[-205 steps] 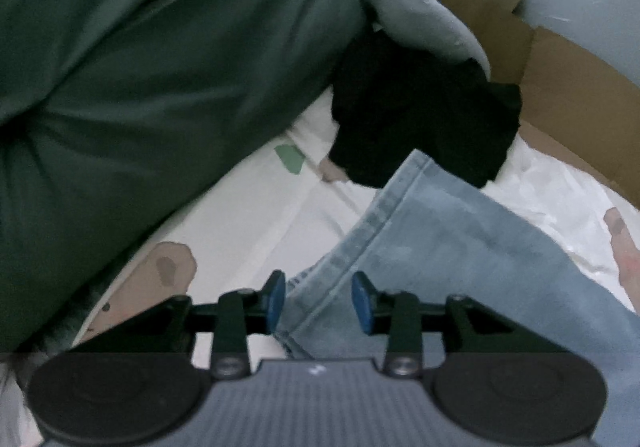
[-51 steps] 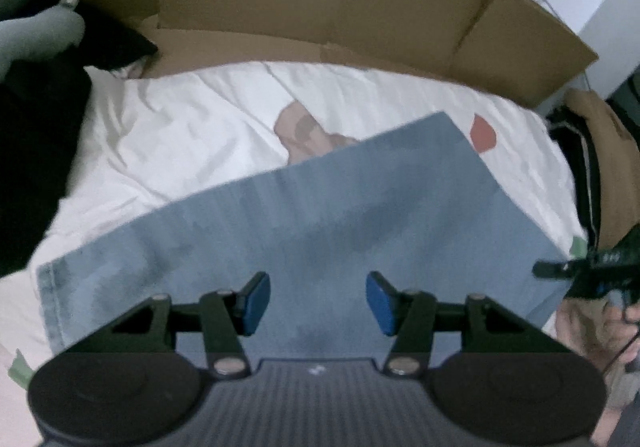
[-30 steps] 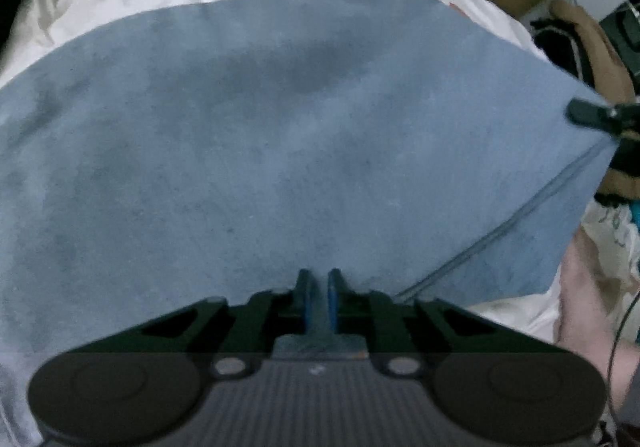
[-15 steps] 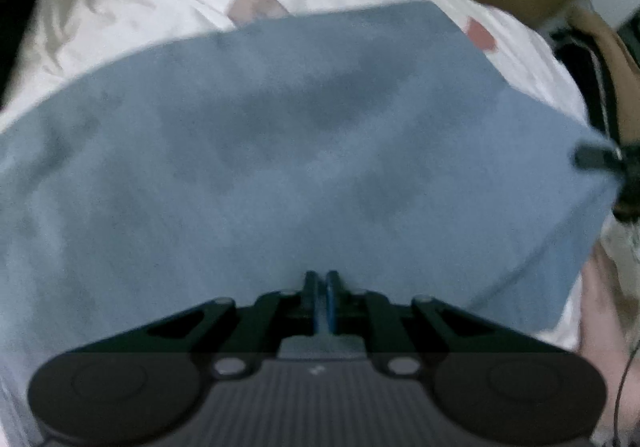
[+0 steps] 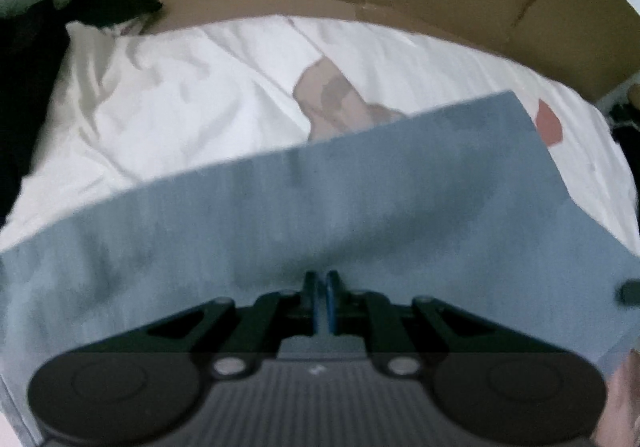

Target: Fold clothes

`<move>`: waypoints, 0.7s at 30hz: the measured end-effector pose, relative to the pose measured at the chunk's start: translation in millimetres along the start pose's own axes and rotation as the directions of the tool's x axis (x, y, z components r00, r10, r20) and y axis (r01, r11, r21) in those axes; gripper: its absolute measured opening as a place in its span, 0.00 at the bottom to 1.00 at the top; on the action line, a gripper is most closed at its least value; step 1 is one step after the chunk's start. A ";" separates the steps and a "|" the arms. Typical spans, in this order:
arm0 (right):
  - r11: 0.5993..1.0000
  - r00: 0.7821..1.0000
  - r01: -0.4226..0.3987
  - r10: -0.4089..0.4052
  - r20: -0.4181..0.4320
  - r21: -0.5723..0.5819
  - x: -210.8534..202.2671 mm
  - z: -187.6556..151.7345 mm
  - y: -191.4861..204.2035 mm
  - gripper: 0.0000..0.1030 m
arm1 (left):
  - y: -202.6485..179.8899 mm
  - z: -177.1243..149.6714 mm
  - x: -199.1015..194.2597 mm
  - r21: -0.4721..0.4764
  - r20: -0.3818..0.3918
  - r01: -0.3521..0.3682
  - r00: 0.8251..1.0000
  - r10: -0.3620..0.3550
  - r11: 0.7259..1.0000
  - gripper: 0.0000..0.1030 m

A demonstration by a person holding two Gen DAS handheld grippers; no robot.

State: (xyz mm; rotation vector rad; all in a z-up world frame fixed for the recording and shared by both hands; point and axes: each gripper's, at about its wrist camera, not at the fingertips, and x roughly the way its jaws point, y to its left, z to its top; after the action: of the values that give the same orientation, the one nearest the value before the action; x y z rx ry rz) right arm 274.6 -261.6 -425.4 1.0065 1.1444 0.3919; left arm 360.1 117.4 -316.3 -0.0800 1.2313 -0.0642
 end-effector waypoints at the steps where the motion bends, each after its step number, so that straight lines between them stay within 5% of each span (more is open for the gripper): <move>1: 1.000 1.000 -0.001 0.001 0.001 0.002 0.3 0.2 -0.6 0.33 | 0.1 3.0 0.3 -0.003 0.002 -0.003 1.000 0.003 1.000 0.07; 21: 1.000 1.000 -0.001 0.001 0.006 0.019 6.7 9.1 -9.4 0.33 | 9.6 23.4 7.6 -0.146 0.031 -0.016 0.999 0.021 0.989 0.03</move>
State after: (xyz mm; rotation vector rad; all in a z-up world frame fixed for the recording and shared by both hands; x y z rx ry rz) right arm 283.4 -265.9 -436.5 1.0245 1.1439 0.3787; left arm 384.7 126.9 -316.7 -0.1965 1.2032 0.0433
